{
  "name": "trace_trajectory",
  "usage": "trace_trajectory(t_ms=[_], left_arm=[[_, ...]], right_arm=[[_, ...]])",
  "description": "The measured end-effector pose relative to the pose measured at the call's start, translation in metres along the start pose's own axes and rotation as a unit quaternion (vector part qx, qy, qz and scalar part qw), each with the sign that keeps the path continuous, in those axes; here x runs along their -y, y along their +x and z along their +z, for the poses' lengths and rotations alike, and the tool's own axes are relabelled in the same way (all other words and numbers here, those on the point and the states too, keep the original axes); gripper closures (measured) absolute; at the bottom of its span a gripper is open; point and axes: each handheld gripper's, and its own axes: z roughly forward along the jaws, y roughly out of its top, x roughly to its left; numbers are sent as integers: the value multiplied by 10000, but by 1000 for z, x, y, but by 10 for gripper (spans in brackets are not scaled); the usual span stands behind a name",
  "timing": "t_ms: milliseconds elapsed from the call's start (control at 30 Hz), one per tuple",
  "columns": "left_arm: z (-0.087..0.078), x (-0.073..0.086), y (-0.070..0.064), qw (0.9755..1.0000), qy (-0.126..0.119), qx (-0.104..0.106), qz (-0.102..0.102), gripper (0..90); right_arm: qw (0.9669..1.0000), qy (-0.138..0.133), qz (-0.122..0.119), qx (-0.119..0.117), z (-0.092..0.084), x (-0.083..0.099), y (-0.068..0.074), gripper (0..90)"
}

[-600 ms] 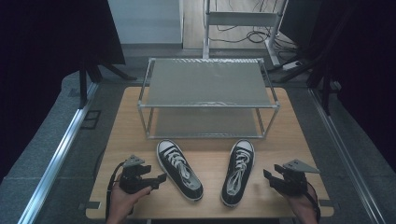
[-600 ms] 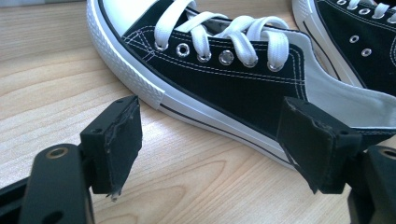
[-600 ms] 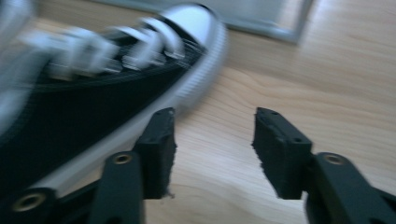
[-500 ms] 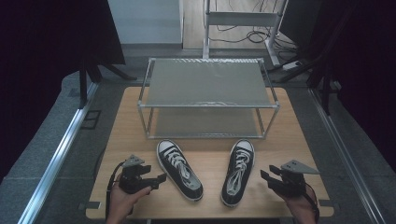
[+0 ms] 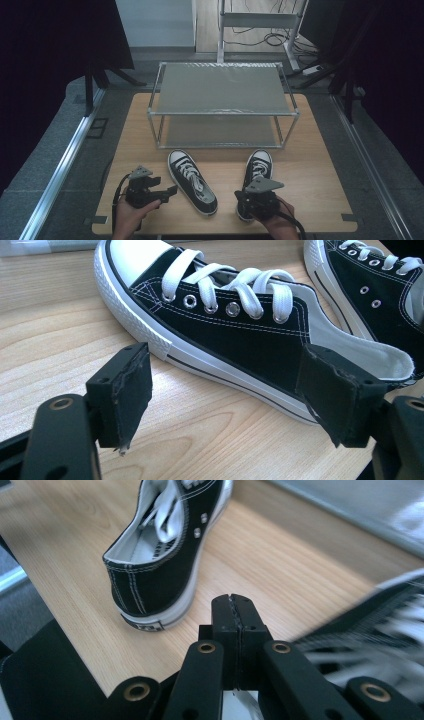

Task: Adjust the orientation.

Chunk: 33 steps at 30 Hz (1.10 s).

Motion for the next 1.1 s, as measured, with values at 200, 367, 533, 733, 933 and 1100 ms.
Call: trace_trajectory(t_ms=[200, 367, 533, 733, 933, 1100], left_arm=[[0, 0, 0, 10000, 18, 20, -3, 228], [-3, 0, -1, 10000, -23, 58, 23, 228], [-6, -1, 0, 9999, -84, 62, -17, 228], [-7, -1, 1, 9999, -101, 65, -21, 228], [-7, -1, 2, 9999, -93, 61, -31, 228], [-8, -1, 2, 9999, -91, 49, -26, 228]], right_arm=[[9995, 241, -210, 1, 21, -8, 19, 897], [9990, 312, -324, -57, 27, -17, 30, 898], [9976, 594, -346, 27, 39, -18, 37, 898], [9967, 729, -327, 171, 44, -21, 41, 898], [9964, 780, -315, 110, 49, -21, 45, 900], [9967, 692, -313, -299, 54, -22, 57, 900]])
